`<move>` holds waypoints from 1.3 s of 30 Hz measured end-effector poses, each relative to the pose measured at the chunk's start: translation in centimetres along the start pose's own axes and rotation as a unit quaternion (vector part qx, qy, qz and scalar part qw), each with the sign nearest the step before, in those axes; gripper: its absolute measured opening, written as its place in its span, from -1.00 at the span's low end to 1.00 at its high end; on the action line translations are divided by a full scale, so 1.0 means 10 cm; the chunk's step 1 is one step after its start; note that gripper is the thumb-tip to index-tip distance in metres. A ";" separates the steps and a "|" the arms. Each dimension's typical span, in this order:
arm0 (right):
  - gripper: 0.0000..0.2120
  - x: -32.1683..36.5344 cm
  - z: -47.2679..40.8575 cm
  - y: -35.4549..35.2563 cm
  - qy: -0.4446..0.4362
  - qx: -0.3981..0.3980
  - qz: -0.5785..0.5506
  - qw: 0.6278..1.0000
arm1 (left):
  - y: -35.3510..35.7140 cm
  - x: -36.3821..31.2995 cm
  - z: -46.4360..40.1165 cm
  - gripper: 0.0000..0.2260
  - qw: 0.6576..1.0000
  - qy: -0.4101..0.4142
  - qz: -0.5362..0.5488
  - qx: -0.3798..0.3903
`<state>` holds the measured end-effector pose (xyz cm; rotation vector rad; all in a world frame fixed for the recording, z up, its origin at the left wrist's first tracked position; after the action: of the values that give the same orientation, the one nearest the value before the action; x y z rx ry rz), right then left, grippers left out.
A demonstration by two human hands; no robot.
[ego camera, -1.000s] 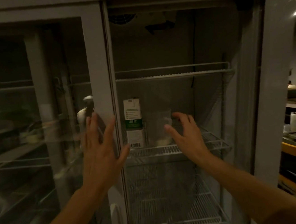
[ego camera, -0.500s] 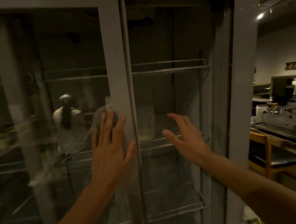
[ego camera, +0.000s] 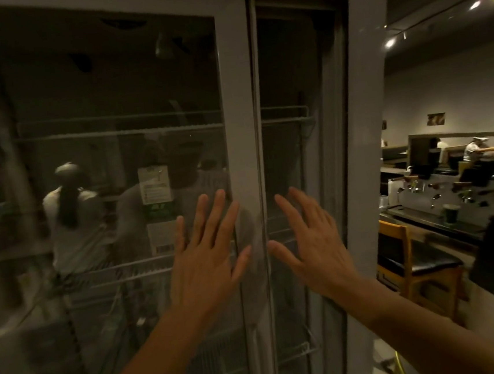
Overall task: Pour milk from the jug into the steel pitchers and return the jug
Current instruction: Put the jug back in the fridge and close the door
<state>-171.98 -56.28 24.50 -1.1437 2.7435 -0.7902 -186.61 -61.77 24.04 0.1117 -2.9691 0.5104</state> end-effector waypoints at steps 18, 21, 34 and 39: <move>-0.12 -0.53 0.07 0.06 -0.105 0.008 0.215 0.971 | 0.34 -0.74 -0.39 -0.29 0.996 0.057 -0.073 -0.001; -0.14 -0.64 0.08 0.02 -0.104 0.003 0.215 0.971 | 0.38 -0.85 -0.43 -0.29 0.996 0.058 -0.069 -0.004; -0.28 -0.88 0.07 -0.06 -0.112 0.018 0.191 0.975 | 0.49 -1.04 -0.47 -0.22 0.996 0.055 -0.066 0.009; -0.32 -0.88 0.08 -0.19 -0.122 0.021 0.152 0.981 | 0.35 -1.10 -0.50 -0.36 0.999 0.031 -0.030 -0.021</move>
<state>-164.23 -51.74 23.56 -0.7309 2.5913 -0.6202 -175.48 -56.20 26.05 0.1775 -2.9047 0.4363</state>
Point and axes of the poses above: each hand's wrist, its own z-axis away from the middle knuckle, its own y-axis out of the palm, x = y × z, the point moved 10 cm from there along -z, towards the middle knuckle, and after that the axes turned 15 degrees about -x, right-handed, at the moved point
